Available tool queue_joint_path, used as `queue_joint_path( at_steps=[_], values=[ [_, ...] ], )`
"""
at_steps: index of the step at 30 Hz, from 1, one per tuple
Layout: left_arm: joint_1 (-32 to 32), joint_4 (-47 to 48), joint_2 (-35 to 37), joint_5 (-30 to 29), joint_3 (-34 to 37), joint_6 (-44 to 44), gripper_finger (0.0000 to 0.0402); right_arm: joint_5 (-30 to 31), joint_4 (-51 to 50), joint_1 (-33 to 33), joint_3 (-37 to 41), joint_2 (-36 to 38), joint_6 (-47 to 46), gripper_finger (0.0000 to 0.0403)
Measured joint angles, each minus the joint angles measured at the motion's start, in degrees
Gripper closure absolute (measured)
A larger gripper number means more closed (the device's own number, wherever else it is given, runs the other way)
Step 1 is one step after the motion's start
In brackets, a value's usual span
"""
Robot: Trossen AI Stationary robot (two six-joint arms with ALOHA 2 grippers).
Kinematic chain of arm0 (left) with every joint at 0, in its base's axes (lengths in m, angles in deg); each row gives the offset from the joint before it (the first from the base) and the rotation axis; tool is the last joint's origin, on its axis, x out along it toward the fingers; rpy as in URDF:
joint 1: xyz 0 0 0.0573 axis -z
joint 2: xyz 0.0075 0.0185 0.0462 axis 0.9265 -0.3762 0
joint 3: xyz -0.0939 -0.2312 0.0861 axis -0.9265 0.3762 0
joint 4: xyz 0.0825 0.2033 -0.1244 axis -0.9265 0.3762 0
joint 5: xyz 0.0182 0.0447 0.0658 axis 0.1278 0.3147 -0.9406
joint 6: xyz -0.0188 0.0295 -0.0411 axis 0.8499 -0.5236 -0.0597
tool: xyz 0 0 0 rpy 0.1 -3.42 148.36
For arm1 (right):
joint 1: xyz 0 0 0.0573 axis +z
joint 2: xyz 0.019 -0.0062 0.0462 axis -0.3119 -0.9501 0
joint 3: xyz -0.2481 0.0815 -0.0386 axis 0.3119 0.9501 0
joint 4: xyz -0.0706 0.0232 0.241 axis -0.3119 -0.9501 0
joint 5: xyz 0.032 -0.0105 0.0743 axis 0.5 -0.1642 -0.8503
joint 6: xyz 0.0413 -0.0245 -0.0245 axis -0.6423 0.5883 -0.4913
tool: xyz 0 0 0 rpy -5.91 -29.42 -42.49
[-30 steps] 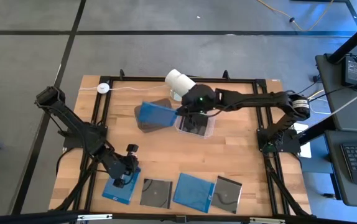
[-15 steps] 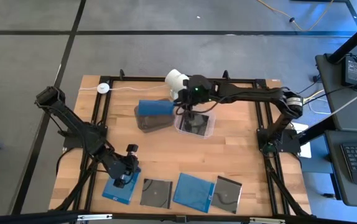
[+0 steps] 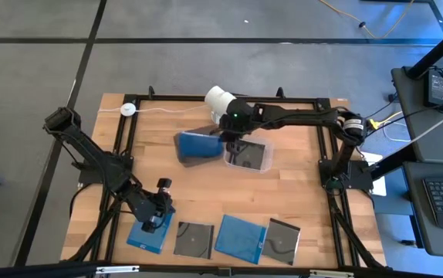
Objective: Pick & place jewel cases by type
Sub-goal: Put the middle blue cd case into the black bin
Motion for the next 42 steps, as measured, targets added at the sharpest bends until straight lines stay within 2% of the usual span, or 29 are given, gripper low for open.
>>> queue_joint_path(
  at_steps=[3,7,19,26,29,35,38,42],
  values=[
    [-0.02,0.02,0.0,-0.16,0.0,-1.47,0.0389,-3.12,-0.27,1.06,0.02,-0.57,-5.22,0.0342],
    [0.0,0.05,0.0,-1.69,0.0,-3.58,0.0389,-3.66,1.49,2.82,0.04,-1.51,-8.69,0.0342],
    [-0.02,0.03,0.0,-3.05,0.0,-3.76,0.0389,-3.49,2.2,3.54,0.04,-1.86,-6.93,0.0341],
    [0.0,-0.02,0.0,-3.56,0.0,-3.86,0.0389,-3.49,2.27,3.55,0.04,-1.85,-5.94,0.0315],
    [-0.02,-0.85,-0.15,-7.04,0.0,-3.92,0.0389,-3.47,2.24,3.54,0.04,-1.86,-5.86,0.0307],
    [0.0,-5.13,-0.77,-17.72,0.0,-4.61,0.0389,-3.13,1.84,3.51,-0.21,-1.84,-5.56,0.0295],
    [-0.02,-7.3,-1.18,-22.1,0.0,-6.78,0.0389,0.44,-3.54,3.02,-2.7,-0.88,-5.35,0.0293],
    [-0.02,-8.97,-1.53,-22.91,0.0,-8.67,0.0389,7.03,-6.6,2.9,-6.69,1.37,-4.2,0.0292]
  ],
)
